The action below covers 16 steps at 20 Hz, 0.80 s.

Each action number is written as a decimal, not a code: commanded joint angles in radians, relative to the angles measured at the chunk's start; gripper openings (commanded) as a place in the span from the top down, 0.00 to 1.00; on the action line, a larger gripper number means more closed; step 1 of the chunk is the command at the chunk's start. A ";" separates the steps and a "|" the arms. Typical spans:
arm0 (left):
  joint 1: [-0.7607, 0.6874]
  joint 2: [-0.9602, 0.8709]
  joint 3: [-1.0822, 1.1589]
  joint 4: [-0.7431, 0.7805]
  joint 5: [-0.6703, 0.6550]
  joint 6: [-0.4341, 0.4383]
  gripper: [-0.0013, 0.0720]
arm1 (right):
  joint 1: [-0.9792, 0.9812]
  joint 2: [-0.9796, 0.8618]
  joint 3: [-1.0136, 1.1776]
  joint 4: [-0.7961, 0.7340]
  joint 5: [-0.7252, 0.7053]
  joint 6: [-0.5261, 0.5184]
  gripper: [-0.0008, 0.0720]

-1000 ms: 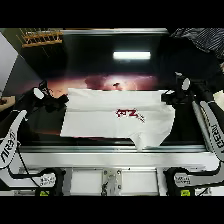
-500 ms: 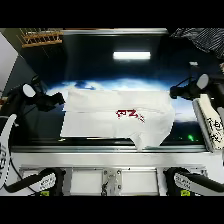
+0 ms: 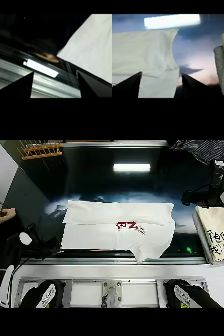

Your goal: Fold the clothes and pants, and hang the long-sleeved shirts on hangers.

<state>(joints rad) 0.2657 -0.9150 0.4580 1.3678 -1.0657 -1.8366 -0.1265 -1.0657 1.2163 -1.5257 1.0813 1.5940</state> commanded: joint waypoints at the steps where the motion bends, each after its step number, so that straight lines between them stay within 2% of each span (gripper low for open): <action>1: 0.016 0.068 -0.135 -0.154 0.100 -0.010 0.21 | -0.001 0.007 0.001 0.016 0.000 0.000 0.26; 5: 0.016 0.008 -0.158 -0.324 0.211 0.037 0.21 | -0.001 -0.001 0.001 0.031 0.000 0.000 0.26; 9: -0.059 -0.118 -0.078 -0.341 0.257 0.049 0.22 | -0.001 -0.003 -0.005 0.031 0.002 0.013 0.26; 10: -0.092 -0.148 -0.056 -0.340 0.268 0.049 0.44 | -0.002 -0.003 -0.012 0.029 0.010 0.011 0.26; 11: -0.119 -0.176 -0.031 -0.340 0.277 0.049 0.71 | -0.006 -0.002 -0.021 0.026 0.030 0.011 0.26; 12: -0.135 -0.195 -0.007 -0.339 0.278 0.050 0.95 | -0.019 -0.002 -0.038 0.027 0.056 0.003 0.26; 13: -0.144 -0.206 0.014 -0.338 0.274 0.050 0.98 | -0.042 0.004 -0.069 0.027 0.089 -0.008 0.26; 16: -0.143 -0.198 0.051 -0.338 0.254 0.079 0.98 | -0.146 0.032 -0.251 0.030 0.192 -0.053 0.26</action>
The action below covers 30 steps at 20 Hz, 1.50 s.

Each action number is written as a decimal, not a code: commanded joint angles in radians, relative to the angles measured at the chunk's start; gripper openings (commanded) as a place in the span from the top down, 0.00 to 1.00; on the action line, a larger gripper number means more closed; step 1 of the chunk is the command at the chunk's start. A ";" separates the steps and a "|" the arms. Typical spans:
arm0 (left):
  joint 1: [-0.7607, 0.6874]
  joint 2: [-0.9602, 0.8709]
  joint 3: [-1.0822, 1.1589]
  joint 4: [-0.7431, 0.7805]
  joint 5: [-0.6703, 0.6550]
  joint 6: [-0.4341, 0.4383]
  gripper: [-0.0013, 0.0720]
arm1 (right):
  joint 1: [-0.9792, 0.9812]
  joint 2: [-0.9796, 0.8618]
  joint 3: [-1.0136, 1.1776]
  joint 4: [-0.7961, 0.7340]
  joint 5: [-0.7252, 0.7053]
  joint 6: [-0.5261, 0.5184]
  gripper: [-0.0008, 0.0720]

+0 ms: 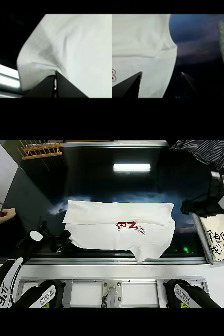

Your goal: Fold the clothes and pants, and hang the long-sleeved shirts on hangers.

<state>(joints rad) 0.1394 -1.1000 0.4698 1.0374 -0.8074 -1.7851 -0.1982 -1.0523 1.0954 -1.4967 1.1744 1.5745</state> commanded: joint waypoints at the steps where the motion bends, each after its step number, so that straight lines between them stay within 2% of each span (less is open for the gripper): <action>1: -0.017 -0.001 0.040 -0.008 -0.004 0.037 0.98 | -0.115 0.025 -0.213 0.017 0.113 -0.034 0.26; 3: -0.017 0.022 0.039 -0.007 -0.004 0.045 0.98 | -0.189 0.027 -0.394 0.106 0.090 -0.045 0.26; 6: -0.017 0.051 0.039 -0.008 -0.003 0.069 0.98 | -0.209 0.027 -0.594 0.269 -0.016 -0.156 0.26; 9: -0.017 0.068 0.039 -0.008 -0.002 0.069 0.98 | -0.181 0.027 -0.682 0.385 -0.119 -0.192 0.26; 12: -0.017 0.066 0.039 -0.008 -0.003 0.069 0.98 | -0.118 0.027 -0.692 0.402 -0.167 -0.192 0.26; 13: -0.017 0.066 0.039 -0.008 -0.003 0.069 0.98 | -0.092 0.025 -0.692 0.409 -0.177 -0.192 0.29; 14: -0.017 0.066 0.039 -0.008 -0.003 0.069 0.98 | -0.066 0.021 -0.692 0.410 -0.184 -0.191 0.37; 17: -0.017 0.066 0.039 -0.008 -0.004 0.069 0.98 | -0.009 0.005 -0.691 0.410 -0.189 -0.192 0.39; 18: -0.017 0.066 0.039 -0.008 -0.004 0.069 0.98 | 0.000 0.005 -0.688 0.406 -0.188 -0.193 0.48; 19: -0.017 0.068 0.040 -0.007 -0.005 0.070 0.98 | 0.000 0.009 -0.680 0.396 -0.182 -0.197 0.77; 20: -0.014 0.080 0.041 0.010 -0.014 0.069 0.98 | -0.002 0.017 -0.662 0.373 -0.164 -0.199 0.97; 23: 0.026 0.182 0.042 0.100 -0.117 0.069 0.98 | -0.002 0.070 -0.564 0.225 -0.004 -0.198 0.97; 26: 0.090 0.328 0.039 0.230 -0.336 0.073 0.98 | -0.002 0.177 -0.486 0.103 0.201 -0.199 0.97; 28: 0.099 0.416 0.039 0.273 -0.463 0.076 0.98 | -0.002 0.252 -0.472 0.086 0.274 -0.197 0.97; 30: 0.099 0.482 0.042 0.269 -0.508 0.076 0.98 | -0.002 0.288 -0.459 0.085 0.304 -0.175 0.97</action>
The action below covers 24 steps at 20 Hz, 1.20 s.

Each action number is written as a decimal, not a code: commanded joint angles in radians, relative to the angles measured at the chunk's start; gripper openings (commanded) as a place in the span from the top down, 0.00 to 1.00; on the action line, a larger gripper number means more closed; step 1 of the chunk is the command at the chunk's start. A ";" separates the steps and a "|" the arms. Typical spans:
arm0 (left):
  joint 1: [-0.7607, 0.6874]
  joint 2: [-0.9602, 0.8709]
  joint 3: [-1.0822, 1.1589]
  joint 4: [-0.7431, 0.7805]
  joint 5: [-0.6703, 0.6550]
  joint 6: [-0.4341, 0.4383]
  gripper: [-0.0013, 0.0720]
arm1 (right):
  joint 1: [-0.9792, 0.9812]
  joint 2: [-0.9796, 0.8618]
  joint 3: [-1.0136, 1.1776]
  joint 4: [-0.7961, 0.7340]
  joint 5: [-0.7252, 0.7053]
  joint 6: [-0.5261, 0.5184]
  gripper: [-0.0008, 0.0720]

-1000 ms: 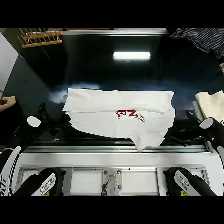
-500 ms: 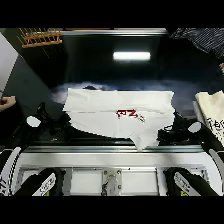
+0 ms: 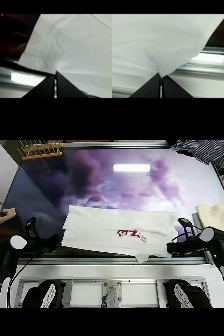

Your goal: Fold the clothes and pants, and hang the long-sleeved shirts on hangers.

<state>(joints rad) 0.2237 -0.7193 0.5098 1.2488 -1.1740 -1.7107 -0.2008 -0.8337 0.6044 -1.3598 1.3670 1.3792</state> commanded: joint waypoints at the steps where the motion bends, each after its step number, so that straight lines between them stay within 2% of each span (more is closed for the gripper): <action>1: 0.014 0.113 0.009 0.058 -0.146 0.002 0.98 | 0.001 0.070 0.048 -0.052 0.120 0.029 0.97; 5: 0.014 -0.001 0.134 0.058 -0.147 0.027 0.98 | 0.001 -0.001 0.143 -0.052 0.093 0.049 0.97; 9: -0.041 -0.241 0.304 0.038 -0.099 0.094 0.98 | 0.003 -0.142 0.236 -0.051 0.037 0.050 0.97; 13: -0.143 -0.497 0.488 0.046 -0.027 0.099 0.98 | 0.003 -0.277 0.317 -0.051 -0.035 0.050 0.97; 16: -0.161 -0.655 0.629 0.039 -0.030 0.098 0.98 | 0.003 -0.356 0.372 -0.050 -0.098 0.050 0.97; 24: -0.242 -0.892 0.862 0.035 -0.037 0.099 0.97 | 0.024 -0.441 0.392 0.054 -0.379 0.049 0.96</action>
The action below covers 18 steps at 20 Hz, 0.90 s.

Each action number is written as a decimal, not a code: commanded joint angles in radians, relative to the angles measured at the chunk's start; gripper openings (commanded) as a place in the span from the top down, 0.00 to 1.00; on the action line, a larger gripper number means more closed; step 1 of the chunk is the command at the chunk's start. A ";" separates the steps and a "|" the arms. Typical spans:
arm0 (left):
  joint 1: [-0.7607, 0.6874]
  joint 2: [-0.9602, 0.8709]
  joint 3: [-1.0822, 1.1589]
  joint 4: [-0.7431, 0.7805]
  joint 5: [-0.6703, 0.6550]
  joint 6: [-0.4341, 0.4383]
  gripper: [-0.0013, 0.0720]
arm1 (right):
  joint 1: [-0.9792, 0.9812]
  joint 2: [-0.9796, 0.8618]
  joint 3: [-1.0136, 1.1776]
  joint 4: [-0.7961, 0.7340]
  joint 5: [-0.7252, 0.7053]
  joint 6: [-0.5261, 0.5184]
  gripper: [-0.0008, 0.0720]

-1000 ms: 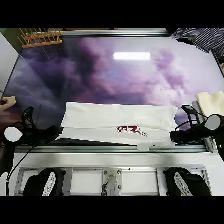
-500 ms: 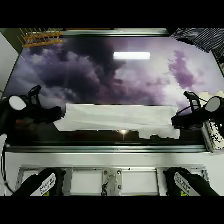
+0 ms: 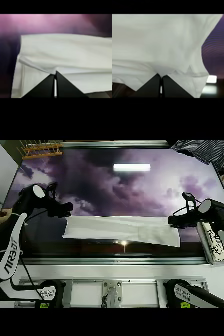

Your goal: Fold the clothes and pants, and hang the long-sleeved shirts on hangers.

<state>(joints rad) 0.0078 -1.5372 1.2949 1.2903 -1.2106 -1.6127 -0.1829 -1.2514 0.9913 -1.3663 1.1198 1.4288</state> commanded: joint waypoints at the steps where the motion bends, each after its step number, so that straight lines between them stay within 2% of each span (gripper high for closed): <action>1: -0.027 -0.088 0.101 -0.007 0.001 0.000 0.72 | 0.006 -0.026 0.005 0.089 -0.175 0.000 0.95; 2: -0.026 -0.095 0.128 -0.007 0.011 -0.006 0.21 | 0.003 -0.026 0.005 0.126 -0.222 0.000 0.74; 3: -0.022 -0.097 0.156 -0.008 0.021 -0.026 0.13 | 0.002 -0.025 0.008 0.162 -0.259 -0.001 0.28; 4: -0.014 -0.095 0.190 -0.009 0.026 -0.047 0.13 | 0.000 -0.025 0.019 0.190 -0.270 -0.010 0.17; 8: -0.026 -0.027 0.230 -0.004 0.018 -0.051 0.14 | -0.103 0.004 0.046 0.219 -0.164 -0.148 0.17; 9: -0.040 -0.002 0.215 0.003 0.014 -0.050 0.21 | -0.158 0.003 0.045 0.219 -0.108 -0.182 0.17; 10: -0.055 0.026 0.182 0.001 0.018 -0.029 0.64 | -0.215 0.003 0.035 0.219 -0.059 -0.213 0.17; 11: -0.079 0.056 0.136 0.000 0.029 -0.005 0.97 | -0.275 0.002 0.018 0.219 -0.018 -0.241 0.16; 15: -0.206 0.126 -0.046 -0.076 0.081 -0.011 0.98 | -0.508 -0.057 -0.071 0.224 0.051 -0.325 0.15; 18: -0.319 0.129 -0.142 -0.141 0.151 -0.010 0.98 | -0.578 -0.159 -0.095 0.308 0.038 -0.349 0.15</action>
<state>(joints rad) -0.2192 -1.4265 1.2446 1.2129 -1.1225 -1.6283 -0.6712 -1.3365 0.9253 -1.1252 1.1309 1.1309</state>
